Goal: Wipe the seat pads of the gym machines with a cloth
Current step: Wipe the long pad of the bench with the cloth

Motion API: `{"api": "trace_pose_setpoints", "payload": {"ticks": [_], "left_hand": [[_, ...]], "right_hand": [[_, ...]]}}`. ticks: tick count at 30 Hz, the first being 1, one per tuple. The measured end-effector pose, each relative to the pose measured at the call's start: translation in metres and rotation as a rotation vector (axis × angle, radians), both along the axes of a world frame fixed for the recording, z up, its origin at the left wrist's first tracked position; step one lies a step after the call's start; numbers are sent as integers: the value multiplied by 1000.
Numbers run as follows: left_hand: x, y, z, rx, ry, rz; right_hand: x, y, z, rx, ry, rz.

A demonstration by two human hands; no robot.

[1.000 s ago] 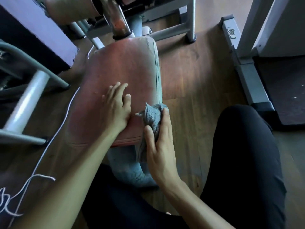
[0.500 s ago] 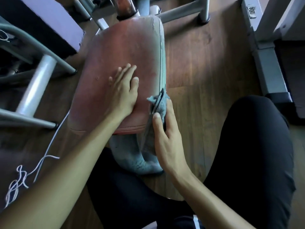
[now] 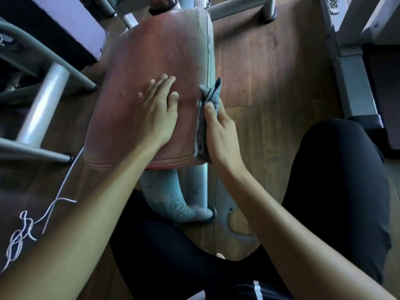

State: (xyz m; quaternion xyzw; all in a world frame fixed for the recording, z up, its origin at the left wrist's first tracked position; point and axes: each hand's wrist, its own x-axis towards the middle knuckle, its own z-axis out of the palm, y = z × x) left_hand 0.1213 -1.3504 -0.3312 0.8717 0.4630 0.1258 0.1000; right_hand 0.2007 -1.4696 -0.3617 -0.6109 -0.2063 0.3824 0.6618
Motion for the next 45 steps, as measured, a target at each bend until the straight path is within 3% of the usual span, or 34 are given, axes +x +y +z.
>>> {"api": "trace_pose_setpoints", "payload": {"ticks": [5, 13, 18, 25, 30, 36, 41, 45], "left_hand": [[-1, 0, 0, -2, -3, -8], [-1, 0, -1, 0, -17, -2], [-1, 0, -2, -2, -31, -2], [-1, 1, -2, 15, -28, -17], [0, 1, -3, 13, -33, -7], [-1, 3, -1, -10, -51, -5], [31, 29, 11, -8, -198, -7], [74, 65, 9, -17, -90, -40]], "right_hand": [[-28, -35, -2, 30, 10, 51], [-1, 15, -5, -29, 7, 19], [-11, 6, 1, 42, -56, -183], [-40, -27, 5, 60, -117, -43], [-4, 9, 9, -11, -179, 11], [-30, -33, 7, 64, -154, 72], [19, 25, 3, 41, -128, 131], [41, 53, -4, 56, -116, 126]]}}
